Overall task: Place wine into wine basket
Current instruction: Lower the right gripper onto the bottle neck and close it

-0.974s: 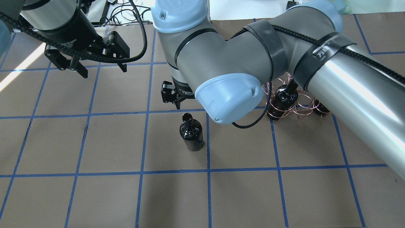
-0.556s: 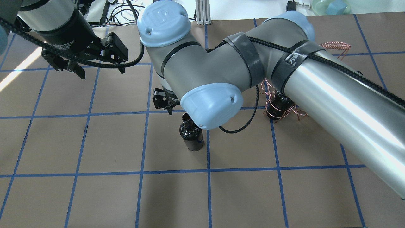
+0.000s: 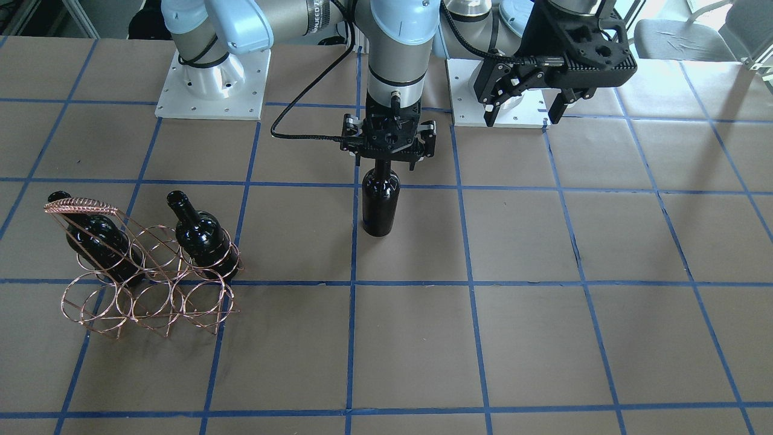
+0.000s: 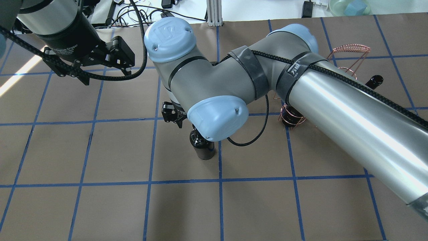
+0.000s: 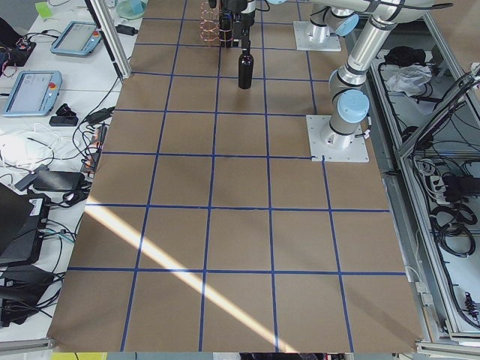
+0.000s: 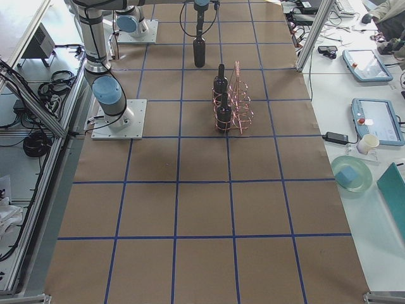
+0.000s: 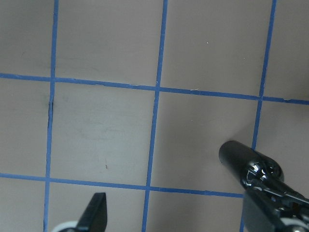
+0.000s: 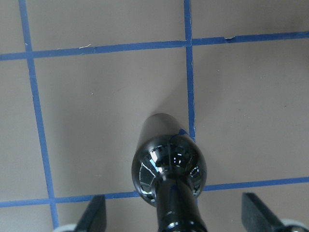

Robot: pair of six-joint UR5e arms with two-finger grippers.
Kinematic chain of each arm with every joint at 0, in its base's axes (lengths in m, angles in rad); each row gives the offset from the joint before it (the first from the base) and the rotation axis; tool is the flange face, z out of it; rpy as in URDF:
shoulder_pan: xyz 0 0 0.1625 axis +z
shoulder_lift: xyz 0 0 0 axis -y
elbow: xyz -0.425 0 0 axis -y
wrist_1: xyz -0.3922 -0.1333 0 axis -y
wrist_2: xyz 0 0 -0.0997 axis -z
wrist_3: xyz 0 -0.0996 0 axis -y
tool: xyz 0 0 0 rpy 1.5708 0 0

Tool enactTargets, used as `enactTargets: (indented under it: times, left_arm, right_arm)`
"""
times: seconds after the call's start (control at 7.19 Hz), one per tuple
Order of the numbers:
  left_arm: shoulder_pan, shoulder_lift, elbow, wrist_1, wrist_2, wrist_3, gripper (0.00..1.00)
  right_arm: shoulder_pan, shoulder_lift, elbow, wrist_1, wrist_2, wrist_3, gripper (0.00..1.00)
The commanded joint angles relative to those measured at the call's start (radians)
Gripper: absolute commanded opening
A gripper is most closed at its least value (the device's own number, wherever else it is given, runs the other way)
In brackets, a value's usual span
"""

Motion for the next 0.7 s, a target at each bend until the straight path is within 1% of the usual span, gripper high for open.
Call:
enactTargets:
  times: [0.0,0.14,0.28,0.42,0.56]
  left_arm:
    - [0.0,0.003,0.0,-0.001,0.001,0.0,1.0]
    - [0.0,0.004,0.0,-0.003,0.001,0.0,1.0]
    - [0.0,0.006,0.0,-0.003,0.001,-0.002,1.0]
    - [0.0,0.006,0.0,-0.003,0.001,0.0,1.0]
    - [0.0,0.007,0.0,-0.004,0.003,0.0,1.0]
  right_arm:
    - [0.0,0.0,0.005,-0.005,0.003,0.002,0.84]
    - [0.0,0.0,0.007,-0.003,0.002,0.005,0.81]
    - [0.0,-0.002,0.007,-0.003,0.003,0.006,0.76]
    - [0.002,-0.002,0.007,0.004,0.003,0.006,0.65]
    - [0.009,-0.002,0.019,0.009,0.005,0.008,0.58]
